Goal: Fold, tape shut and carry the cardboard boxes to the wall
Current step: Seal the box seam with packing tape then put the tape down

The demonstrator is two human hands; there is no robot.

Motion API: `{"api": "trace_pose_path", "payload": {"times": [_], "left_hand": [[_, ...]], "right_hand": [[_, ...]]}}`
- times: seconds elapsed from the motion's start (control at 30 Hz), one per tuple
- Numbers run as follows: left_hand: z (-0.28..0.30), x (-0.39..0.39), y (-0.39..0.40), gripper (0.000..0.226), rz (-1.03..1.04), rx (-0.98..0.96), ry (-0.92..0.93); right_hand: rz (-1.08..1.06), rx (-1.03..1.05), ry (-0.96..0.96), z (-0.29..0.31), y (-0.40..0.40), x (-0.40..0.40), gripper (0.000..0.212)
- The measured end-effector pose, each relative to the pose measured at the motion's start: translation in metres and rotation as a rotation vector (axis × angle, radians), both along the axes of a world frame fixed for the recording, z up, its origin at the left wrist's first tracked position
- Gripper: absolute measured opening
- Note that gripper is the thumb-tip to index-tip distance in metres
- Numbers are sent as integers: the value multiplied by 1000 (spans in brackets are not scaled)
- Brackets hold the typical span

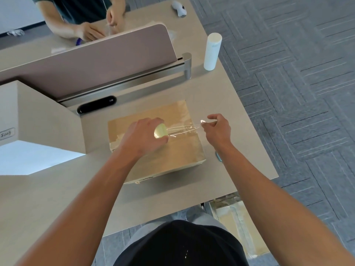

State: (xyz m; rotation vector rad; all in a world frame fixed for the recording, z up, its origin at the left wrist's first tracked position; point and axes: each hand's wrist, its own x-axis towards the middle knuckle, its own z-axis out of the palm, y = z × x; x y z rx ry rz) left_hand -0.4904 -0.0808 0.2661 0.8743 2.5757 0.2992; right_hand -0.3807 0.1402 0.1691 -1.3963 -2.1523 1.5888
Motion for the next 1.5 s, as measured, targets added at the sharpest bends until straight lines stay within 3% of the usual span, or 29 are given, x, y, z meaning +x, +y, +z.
{"api": "trace_pose_path", "payload": {"times": [0.43, 0.73, 0.93, 1.1, 1.5], "left_hand": [[-7, 0, 7, 51, 9, -36, 12], [-10, 1, 5, 51, 20, -16, 16], [-16, -1, 4, 50, 9, -7, 11], [-17, -2, 6, 49, 6, 4, 16], [-23, -1, 2, 53, -24, 25, 62]], "right_hand": [[61, 22, -81, -20, -3, -5, 26], [10, -78, -79, -34, -12, -10, 29], [52, -64, -251, -46, -12, 10, 21], [102, -13, -93, -22, -29, -1, 48], [404, 63, -238, -28, -40, -8, 62]]}}
